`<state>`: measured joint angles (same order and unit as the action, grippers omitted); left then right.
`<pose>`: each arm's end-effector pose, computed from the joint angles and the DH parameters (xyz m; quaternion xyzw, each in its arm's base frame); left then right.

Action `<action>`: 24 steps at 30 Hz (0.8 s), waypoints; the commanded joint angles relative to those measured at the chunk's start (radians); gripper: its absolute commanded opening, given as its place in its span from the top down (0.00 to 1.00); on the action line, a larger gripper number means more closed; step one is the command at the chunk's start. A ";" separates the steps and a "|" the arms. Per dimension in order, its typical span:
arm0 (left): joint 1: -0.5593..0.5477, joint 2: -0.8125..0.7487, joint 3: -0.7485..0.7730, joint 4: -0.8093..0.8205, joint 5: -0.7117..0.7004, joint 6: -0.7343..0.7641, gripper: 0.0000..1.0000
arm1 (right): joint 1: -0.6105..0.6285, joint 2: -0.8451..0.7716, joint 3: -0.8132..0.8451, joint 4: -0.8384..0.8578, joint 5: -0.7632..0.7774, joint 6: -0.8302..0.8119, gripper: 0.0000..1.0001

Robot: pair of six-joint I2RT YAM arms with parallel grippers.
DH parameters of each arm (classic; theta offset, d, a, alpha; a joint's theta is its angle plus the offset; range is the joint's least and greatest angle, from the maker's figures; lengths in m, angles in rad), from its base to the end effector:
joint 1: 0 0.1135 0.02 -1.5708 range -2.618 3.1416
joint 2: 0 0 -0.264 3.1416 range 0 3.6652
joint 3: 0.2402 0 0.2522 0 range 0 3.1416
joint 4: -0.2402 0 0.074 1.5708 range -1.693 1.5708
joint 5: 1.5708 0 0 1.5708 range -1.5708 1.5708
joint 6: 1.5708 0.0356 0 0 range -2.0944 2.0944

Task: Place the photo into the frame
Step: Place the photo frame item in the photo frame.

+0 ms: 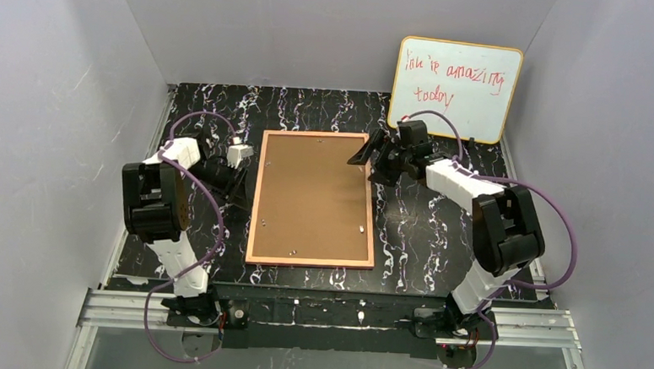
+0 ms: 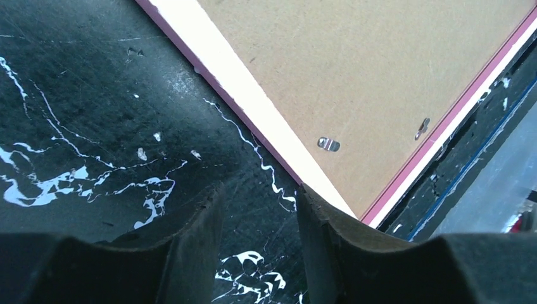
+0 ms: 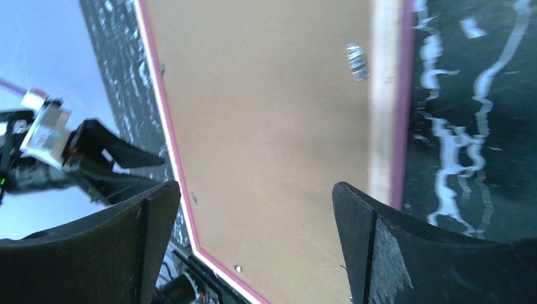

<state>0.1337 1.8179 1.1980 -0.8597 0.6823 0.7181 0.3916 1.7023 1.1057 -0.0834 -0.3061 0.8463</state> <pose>0.3281 0.0215 0.1748 0.2858 0.8971 -0.2866 0.1772 0.3424 0.1530 0.2194 0.1370 0.8837 0.3591 0.2670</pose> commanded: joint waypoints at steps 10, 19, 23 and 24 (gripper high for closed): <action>0.004 0.121 0.026 0.023 0.115 -0.150 0.73 | 0.289 0.093 0.082 0.194 -0.069 -0.009 0.19; 0.005 0.149 -0.013 -0.004 0.139 -0.123 0.79 | 0.448 0.259 0.159 0.256 -0.101 -0.011 0.35; 0.004 0.159 -0.001 -0.042 0.155 -0.106 0.79 | 0.482 0.295 0.173 0.278 -0.099 -0.002 0.36; 0.004 0.158 0.001 -0.048 0.155 -0.103 0.79 | 0.490 0.303 0.178 0.281 -0.099 0.001 0.37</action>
<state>0.1379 1.9621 1.2030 -0.8421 0.7765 0.5915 0.8589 1.9919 1.2255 0.1242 -0.3962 0.8402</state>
